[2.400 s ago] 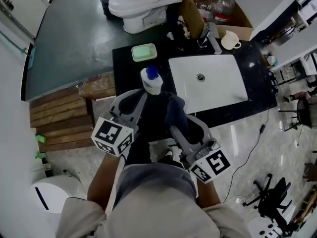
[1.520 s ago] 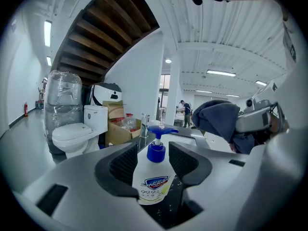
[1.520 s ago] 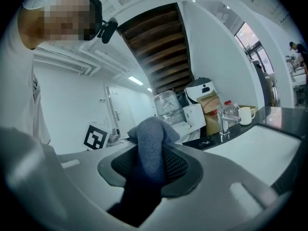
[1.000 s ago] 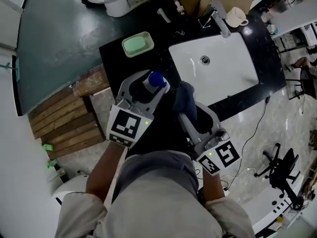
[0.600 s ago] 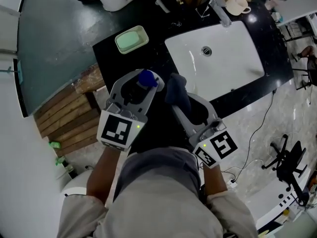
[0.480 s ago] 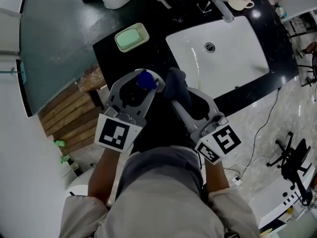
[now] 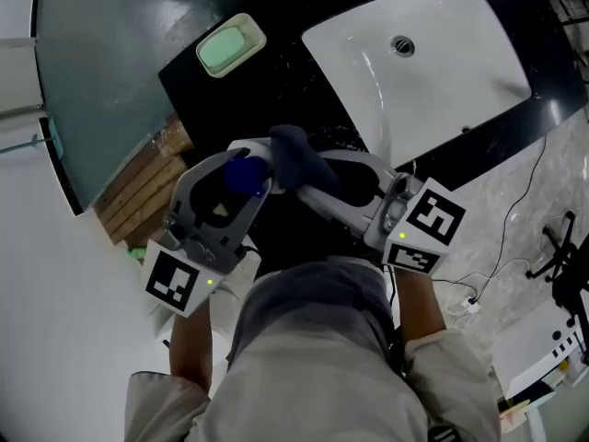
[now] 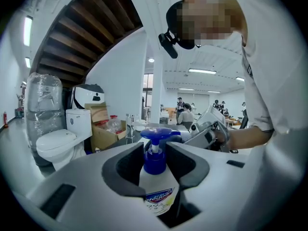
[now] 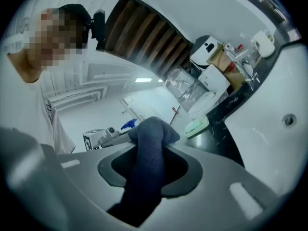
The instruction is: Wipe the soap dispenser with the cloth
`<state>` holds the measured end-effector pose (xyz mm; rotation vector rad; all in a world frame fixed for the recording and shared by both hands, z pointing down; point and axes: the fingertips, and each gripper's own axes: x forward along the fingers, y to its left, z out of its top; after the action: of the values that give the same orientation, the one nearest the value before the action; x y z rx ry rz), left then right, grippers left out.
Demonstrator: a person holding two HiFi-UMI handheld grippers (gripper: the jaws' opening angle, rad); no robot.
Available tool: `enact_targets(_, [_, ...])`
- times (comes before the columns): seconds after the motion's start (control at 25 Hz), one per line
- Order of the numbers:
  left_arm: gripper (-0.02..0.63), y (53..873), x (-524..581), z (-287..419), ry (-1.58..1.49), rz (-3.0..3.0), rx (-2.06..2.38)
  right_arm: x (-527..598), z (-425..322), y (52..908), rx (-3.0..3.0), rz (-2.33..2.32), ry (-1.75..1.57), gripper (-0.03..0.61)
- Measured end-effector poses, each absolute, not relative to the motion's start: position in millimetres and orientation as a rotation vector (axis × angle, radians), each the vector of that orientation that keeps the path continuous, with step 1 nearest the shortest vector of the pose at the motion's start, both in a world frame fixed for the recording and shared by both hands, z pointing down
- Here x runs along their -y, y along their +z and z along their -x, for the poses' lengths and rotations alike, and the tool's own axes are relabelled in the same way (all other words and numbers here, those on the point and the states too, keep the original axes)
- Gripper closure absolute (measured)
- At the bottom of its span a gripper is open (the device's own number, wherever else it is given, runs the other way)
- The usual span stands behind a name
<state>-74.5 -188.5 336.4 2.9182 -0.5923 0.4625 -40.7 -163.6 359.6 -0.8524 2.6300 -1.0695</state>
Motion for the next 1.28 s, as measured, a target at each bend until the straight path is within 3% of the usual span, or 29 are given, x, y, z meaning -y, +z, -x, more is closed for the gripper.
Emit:
enact_targets(0.32, [0.471,338.1,185.3,79.4,0.398,-2.936,0.566,161.5,46.9,380.9,-2.609,0.734,-1.172,0.462])
enact_targets(0.68, [0.471,338.3,185.8,82.5,0.353,-2.928,0.562,159.9,51.3,437.1,-2.817,0.981,-1.240,0.461])
enact_targets(0.96, [0.471,338.2,188.9,89.0,0.371,-2.925,0.598,157.6,58.8,468.6,-3.153,1.233,-1.088,0.460])
enact_targets(1.28, [0.471,337.0,192.7,89.5,0.349,-2.910,0.676,149.9,58.3,401.7,-3.079,1.237,-0.863,0.460])
